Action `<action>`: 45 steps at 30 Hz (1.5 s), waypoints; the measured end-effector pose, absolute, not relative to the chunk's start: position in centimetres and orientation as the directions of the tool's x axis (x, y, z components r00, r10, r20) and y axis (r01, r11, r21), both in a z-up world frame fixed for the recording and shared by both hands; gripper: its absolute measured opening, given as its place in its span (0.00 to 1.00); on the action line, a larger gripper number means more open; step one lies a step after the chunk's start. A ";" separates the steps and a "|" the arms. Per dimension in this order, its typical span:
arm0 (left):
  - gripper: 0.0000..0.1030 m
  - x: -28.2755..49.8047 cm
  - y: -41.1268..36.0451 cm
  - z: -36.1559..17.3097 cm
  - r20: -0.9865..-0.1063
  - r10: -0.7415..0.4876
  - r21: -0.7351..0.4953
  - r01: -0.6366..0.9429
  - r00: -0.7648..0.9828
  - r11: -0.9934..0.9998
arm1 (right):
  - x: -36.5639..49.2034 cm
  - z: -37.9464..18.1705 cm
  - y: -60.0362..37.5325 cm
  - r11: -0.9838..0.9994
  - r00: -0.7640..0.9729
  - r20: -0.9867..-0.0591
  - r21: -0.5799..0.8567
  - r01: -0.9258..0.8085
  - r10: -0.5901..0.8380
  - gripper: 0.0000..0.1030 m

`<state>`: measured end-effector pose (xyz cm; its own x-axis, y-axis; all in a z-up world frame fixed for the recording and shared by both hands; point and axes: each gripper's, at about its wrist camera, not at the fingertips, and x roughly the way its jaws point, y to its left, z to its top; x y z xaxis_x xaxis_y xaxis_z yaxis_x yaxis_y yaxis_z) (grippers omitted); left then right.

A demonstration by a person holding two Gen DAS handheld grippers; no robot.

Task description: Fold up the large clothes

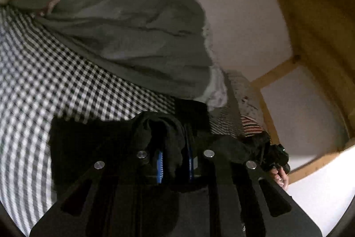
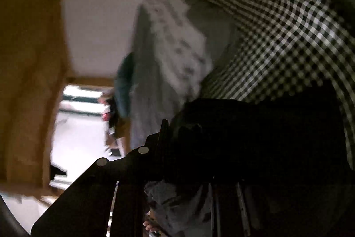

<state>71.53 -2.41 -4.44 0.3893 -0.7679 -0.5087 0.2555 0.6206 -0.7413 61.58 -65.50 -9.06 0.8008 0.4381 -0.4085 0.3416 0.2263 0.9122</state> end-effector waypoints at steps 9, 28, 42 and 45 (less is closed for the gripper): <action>0.19 79.3 -4.0 -9.4 -0.563 -0.745 -0.742 0.178 0.359 0.647 | 72.5 -12.1 -68.4 0.331 0.608 -0.570 0.820 0.468 0.552 0.20; 0.19 81.5 -7.5 -12.0 -0.612 -0.702 -0.664 0.246 0.363 0.706 | 71.2 -3.8 -70.3 0.537 0.525 -0.552 0.820 0.200 0.648 0.46; 0.19 81.5 -10.2 -10.8 -0.696 -0.603 -0.529 0.291 0.390 0.798 | 68.2 0.0 -56.1 0.969 0.529 -0.813 0.206 -0.134 0.246 0.97; 0.19 81.3 -10.9 -9.4 -0.713 -0.573 -0.483 0.309 0.405 0.819 | 68.4 -3.9 -49.3 0.955 0.385 -0.896 0.117 -0.273 0.220 0.97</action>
<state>81.26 -10.91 -9.38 0.4049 -0.5728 -0.7127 0.3090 0.8193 -0.4829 68.35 -49.32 -3.85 0.3845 0.2201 -0.8965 -0.2727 0.9549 0.1174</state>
